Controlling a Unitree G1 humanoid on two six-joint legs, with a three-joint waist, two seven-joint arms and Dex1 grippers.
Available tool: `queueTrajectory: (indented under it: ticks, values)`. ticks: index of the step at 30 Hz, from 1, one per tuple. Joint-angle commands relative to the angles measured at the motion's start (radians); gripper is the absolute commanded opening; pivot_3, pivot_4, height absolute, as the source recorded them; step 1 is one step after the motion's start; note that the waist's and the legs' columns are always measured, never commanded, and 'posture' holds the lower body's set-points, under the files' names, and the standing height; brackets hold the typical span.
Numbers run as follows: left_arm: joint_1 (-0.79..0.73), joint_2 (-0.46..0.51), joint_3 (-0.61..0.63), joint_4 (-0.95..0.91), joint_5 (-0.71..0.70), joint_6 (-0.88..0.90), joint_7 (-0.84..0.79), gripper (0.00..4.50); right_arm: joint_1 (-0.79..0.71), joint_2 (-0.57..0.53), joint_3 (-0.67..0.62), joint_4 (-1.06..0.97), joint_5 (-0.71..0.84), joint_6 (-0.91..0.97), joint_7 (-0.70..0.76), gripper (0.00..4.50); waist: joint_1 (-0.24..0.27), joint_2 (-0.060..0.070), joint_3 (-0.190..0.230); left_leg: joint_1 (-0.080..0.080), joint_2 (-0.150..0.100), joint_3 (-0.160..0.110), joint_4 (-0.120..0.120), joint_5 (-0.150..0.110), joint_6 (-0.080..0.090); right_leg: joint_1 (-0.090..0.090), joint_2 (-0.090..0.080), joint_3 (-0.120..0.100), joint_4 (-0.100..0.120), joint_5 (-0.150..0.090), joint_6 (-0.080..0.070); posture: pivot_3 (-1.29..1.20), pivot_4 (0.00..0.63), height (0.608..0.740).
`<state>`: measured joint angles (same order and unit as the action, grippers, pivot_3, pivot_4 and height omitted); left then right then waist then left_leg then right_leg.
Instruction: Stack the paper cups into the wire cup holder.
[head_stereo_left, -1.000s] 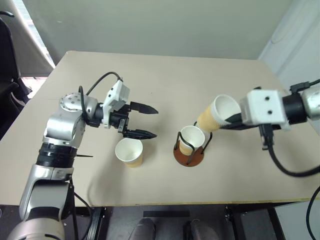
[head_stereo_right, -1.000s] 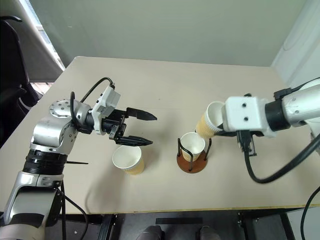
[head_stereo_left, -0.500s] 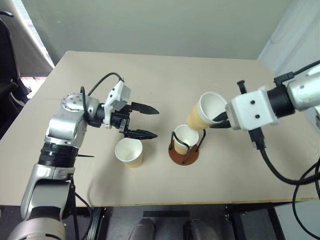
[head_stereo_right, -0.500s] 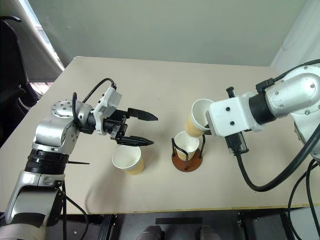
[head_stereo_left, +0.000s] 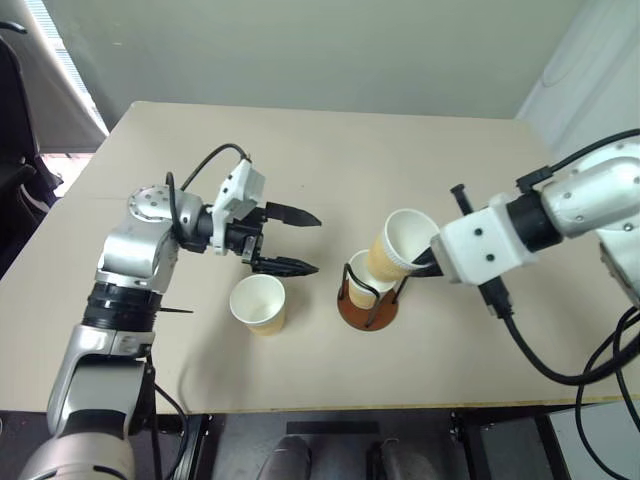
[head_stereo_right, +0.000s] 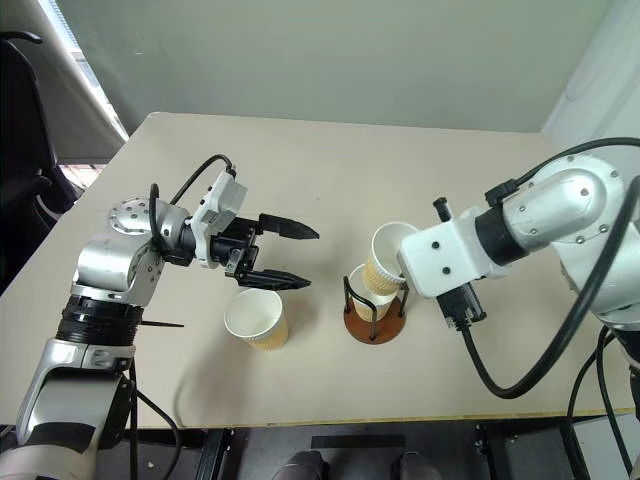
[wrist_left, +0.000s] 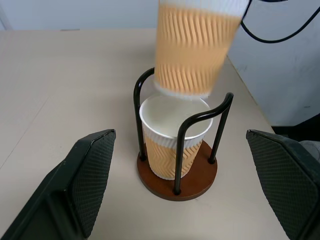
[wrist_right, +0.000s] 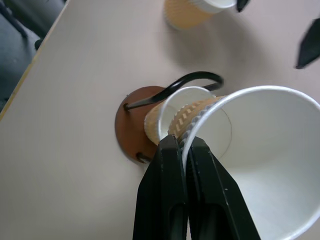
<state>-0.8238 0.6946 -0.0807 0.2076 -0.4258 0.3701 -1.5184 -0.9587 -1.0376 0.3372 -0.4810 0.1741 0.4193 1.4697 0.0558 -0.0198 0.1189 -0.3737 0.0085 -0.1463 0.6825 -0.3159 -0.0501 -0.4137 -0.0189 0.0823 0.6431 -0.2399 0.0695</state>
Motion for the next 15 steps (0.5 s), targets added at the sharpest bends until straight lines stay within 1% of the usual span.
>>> queueTrajectory:
  ticks: [1, 8, 15]
  values:
    - [-0.030, 0.002, 0.009, -0.002, 0.003, -0.012, 0.004, 4.50, -0.016, 0.002, -0.014, 0.013, -0.031, -0.030, 0.002, 0.01, 0.000, 0.000, 0.000, 0.000, 0.000, 0.000, 0.000, 0.000, 0.000, 0.000, 0.000, 0.000, 0.000, 0.000, 0.000, 0.00, 0.150, 0.740]
    - [-0.029, 0.003, 0.010, -0.008, 0.001, -0.006, 0.009, 4.50, -0.013, 0.027, 0.002, 0.044, -0.068, -0.067, 0.015, 0.01, 0.000, 0.000, 0.000, 0.000, 0.000, 0.000, 0.000, 0.000, 0.000, 0.000, 0.000, 0.000, 0.000, 0.000, 0.000, 0.00, 0.150, 0.740]
    - [-0.023, 0.010, 0.014, -0.016, -0.002, -0.003, 0.013, 4.50, 0.013, 0.038, 0.002, 0.027, -0.071, -0.074, 0.026, 0.01, 0.000, 0.000, 0.000, 0.000, 0.000, 0.000, 0.000, 0.000, 0.000, 0.000, 0.000, 0.000, 0.000, 0.000, 0.000, 0.00, 0.150, 0.740]
